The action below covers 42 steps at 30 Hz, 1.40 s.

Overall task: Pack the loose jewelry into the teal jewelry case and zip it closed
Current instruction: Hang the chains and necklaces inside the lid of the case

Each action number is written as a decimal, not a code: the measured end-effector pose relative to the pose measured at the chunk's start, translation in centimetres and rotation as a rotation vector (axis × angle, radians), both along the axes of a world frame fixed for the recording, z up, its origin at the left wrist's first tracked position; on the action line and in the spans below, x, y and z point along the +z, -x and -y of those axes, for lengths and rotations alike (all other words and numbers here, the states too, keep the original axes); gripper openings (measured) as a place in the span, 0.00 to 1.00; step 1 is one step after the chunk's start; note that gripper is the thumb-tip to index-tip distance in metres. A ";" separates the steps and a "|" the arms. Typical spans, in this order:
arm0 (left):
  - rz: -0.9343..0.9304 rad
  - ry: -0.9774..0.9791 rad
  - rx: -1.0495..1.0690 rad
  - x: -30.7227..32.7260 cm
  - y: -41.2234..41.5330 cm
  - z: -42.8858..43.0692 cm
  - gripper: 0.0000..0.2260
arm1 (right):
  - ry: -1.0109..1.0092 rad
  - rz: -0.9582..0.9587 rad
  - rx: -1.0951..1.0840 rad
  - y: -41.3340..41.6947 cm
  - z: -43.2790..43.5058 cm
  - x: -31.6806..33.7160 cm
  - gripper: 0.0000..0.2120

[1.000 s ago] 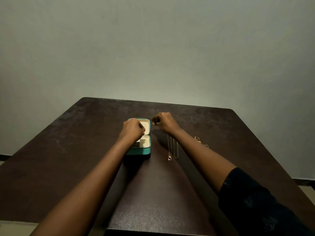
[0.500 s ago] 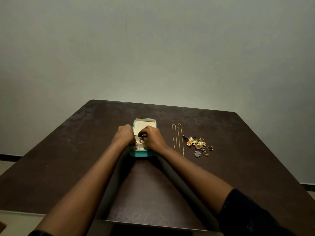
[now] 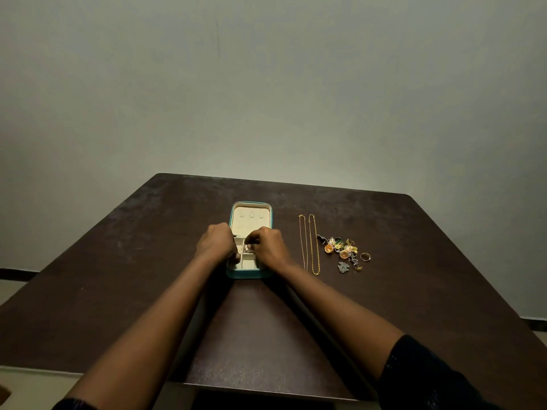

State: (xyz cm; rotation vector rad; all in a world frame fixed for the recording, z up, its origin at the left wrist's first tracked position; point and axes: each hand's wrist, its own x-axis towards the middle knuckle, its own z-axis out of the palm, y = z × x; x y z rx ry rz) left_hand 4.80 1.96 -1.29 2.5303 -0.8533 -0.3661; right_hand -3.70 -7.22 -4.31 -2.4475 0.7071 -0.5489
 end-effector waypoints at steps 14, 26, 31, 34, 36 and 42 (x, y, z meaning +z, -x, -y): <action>-0.058 0.074 0.078 0.0 -0.9 0.0 0.13 | 0.127 -0.350 -0.046 -1.9 -0.2 1.9 0.17; -0.141 0.186 0.088 0.3 -1.9 0.1 0.09 | -0.425 -0.065 -0.009 -0.8 1.5 4.6 0.13; -0.078 0.307 0.006 1.2 -1.0 0.8 0.13 | -0.597 0.117 0.040 0.0 1.8 6.4 0.13; -0.170 0.447 -0.099 1.8 -0.4 1.2 0.14 | -0.636 0.146 0.077 0.2 2.0 7.4 0.12; -0.210 0.505 -0.125 2.1 -0.1 1.6 0.12 | -0.640 0.152 0.092 0.4 2.2 8.0 0.13; -0.291 0.674 -0.131 3.2 -0.2 2.2 0.06 | -0.747 0.240 0.061 1.1 3.3 9.7 0.14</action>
